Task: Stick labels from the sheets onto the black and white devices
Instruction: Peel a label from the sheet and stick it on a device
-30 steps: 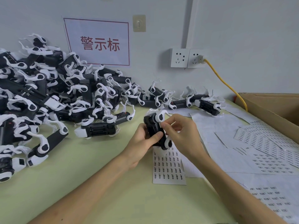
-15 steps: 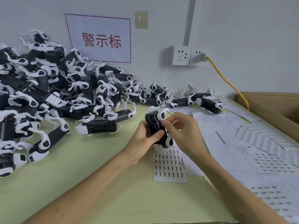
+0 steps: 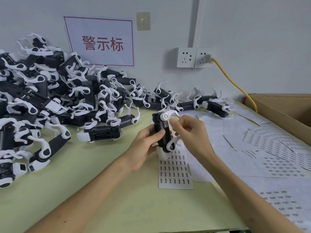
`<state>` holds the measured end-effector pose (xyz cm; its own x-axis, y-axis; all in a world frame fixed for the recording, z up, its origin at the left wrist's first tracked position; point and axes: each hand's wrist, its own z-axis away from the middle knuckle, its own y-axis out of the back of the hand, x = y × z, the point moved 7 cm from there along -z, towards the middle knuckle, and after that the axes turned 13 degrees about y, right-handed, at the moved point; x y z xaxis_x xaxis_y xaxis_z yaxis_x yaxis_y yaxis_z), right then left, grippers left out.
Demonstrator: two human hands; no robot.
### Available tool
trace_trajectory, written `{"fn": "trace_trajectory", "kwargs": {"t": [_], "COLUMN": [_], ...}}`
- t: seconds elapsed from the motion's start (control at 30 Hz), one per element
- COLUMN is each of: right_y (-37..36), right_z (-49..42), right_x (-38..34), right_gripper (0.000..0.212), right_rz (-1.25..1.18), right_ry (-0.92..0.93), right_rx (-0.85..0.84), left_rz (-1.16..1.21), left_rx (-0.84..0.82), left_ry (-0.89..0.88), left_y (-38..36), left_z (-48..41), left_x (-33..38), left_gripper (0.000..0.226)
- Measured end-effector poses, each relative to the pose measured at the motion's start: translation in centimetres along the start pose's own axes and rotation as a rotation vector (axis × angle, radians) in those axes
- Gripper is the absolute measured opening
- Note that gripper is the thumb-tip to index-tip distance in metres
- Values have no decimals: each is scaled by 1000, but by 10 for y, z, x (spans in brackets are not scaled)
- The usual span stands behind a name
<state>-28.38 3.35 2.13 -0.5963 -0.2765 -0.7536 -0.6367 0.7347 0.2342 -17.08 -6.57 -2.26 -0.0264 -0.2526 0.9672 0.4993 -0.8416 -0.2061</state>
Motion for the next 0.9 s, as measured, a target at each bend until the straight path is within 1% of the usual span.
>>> {"fn": "trace_trajectory", "kwargs": {"t": [0.1, 0.17, 0.23, 0.33, 0.5, 0.63, 0.77, 0.83, 0.87, 0.9], "right_y": [5, 10, 12, 13, 11, 11, 12, 13, 14, 14], "right_z": [-3, -4, -4, -3, -4, -4, -5, -5, -6, -6], "right_x": [3, 5, 7, 7, 8, 8, 8, 10, 11, 12], "right_gripper": [42, 41, 41, 42, 40, 40, 37, 36, 36, 36], "right_rz": [-55, -104, -115, -108, -100, -120, -121, -131, -138, -142], "right_ry": [-10, -27, -33, -41, -62, -53, -46, -47, -47, -49], "right_rx": [38, 74, 93, 89, 74, 70, 63, 64, 66, 68], "left_rz": [145, 242, 270, 257, 226, 196, 112, 67, 51, 38], "left_rx": [-54, -64, -51, -19, 38, 1, -16, -13, -15, -17], "left_ry": [42, 93, 118, 107, 77, 59, -2, -29, -33, -33], "left_y": [2, 4, 4, 4, 6, 3, -1, -2, -2, -2], "left_z": [0, -1, -3, -2, 1, 3, 6, 7, 7, 7], "left_x": [1, -1, -3, -3, 1, 4, 8, 9, 9, 9], "left_gripper": [38, 43, 47, 52, 53, 44, 45, 41, 41, 47]}}
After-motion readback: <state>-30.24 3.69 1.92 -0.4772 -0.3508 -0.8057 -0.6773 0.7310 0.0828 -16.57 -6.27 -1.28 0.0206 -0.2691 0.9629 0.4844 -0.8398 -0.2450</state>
